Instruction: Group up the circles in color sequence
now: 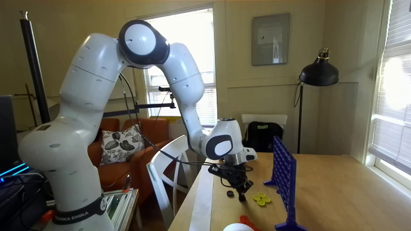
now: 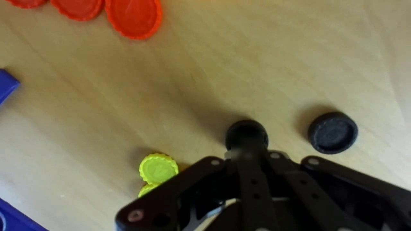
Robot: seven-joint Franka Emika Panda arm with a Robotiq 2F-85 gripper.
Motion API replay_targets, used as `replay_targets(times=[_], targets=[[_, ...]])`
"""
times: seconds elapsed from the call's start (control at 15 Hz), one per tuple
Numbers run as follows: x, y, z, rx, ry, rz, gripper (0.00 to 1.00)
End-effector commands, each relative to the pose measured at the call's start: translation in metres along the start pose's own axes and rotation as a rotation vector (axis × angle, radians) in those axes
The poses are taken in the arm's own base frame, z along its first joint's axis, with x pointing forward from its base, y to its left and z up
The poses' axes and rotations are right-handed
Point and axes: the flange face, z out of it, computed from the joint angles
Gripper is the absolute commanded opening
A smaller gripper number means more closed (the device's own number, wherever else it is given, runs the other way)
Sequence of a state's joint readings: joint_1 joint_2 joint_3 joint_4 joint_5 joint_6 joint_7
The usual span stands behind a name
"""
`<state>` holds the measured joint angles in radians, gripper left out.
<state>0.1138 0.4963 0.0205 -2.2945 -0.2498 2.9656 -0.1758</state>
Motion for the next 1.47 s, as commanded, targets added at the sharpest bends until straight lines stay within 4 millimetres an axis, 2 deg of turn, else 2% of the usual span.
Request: replay_targets(times=[0.0,0.4,0.93,1.33,1.4], targets=[[-0.004,-0.012,0.012,0.031,-0.066,-0.038,0.00],[-0.004,-0.026,0.009,0.048,-0.091,-0.072,0.00],[-0.004,-0.032,0.007,0.052,-0.103,-0.086,0.00],[0.000,-0.034,-0.013,0.038,-0.063,-0.086,0.00],[0.001,-0.036,-0.019,0.037,-0.051,-0.085,0.05]])
